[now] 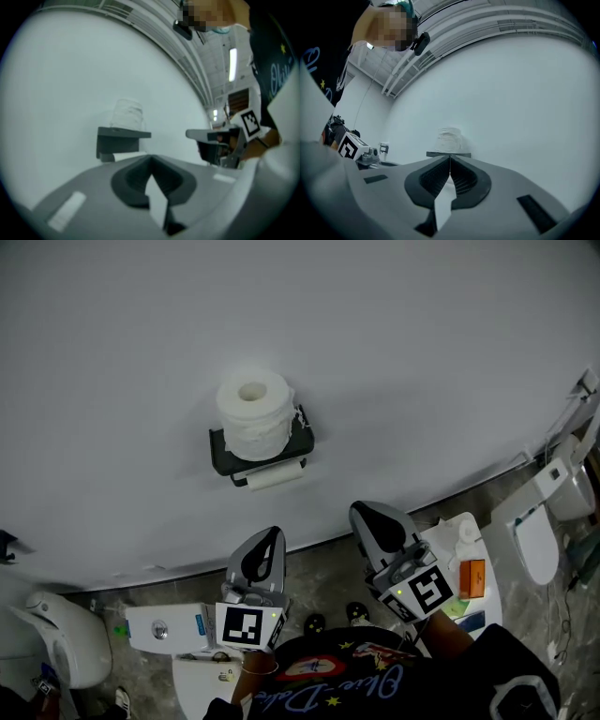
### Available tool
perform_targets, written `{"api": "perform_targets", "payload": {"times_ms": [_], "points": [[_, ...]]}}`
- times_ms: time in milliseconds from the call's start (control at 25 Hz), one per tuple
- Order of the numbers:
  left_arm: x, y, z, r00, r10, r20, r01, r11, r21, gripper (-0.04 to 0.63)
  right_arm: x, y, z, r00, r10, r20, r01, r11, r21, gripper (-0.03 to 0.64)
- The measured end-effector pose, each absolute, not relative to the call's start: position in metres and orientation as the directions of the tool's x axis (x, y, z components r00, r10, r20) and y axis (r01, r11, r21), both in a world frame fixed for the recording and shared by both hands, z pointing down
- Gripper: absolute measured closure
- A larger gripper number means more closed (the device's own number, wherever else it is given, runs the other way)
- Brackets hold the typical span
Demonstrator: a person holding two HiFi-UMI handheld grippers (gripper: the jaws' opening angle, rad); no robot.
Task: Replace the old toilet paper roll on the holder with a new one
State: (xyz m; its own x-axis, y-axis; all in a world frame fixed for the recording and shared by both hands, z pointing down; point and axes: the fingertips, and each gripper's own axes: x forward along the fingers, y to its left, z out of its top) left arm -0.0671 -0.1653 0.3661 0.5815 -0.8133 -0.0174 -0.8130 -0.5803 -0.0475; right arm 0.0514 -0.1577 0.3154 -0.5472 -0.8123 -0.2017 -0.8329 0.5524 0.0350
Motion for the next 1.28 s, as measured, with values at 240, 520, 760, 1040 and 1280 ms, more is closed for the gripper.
{"api": "perform_targets", "payload": {"times_ms": [240,520,760,1040,1280], "points": [[-0.070,-0.208,0.401,0.527,-0.839,-0.133,-0.668,-0.506,0.545,0.511,0.065,-0.165,0.318,-0.562,-0.805,-0.192,-0.822,0.569,0.017,0.603],[-0.072,-0.259,0.411,0.470,-0.840,-0.270,-0.373,-0.467,0.802,0.354,0.091,-0.170,0.320,-0.526,-0.833,-0.172,-0.845,0.534,0.003,0.603],[-0.073,-0.284,0.383,0.414,-0.823,-0.389,-0.271,-0.519,0.810,0.342,0.109,-0.177,0.319,-0.499,-0.849,-0.173,-0.863,0.505,0.013,0.603],[-0.071,-0.293,0.378,0.401,-0.819,-0.410,-0.254,-0.530,0.809,0.422,0.124,-0.181,0.324,-0.466,-0.870,-0.161,-0.881,0.472,-0.005,0.603],[-0.037,-0.298,0.383,0.469,-0.785,-0.405,-0.221,-0.549,0.806,0.422,0.144,-0.179,0.328,-0.420,-0.894,-0.159,-0.904,0.428,-0.020,0.603]]}}
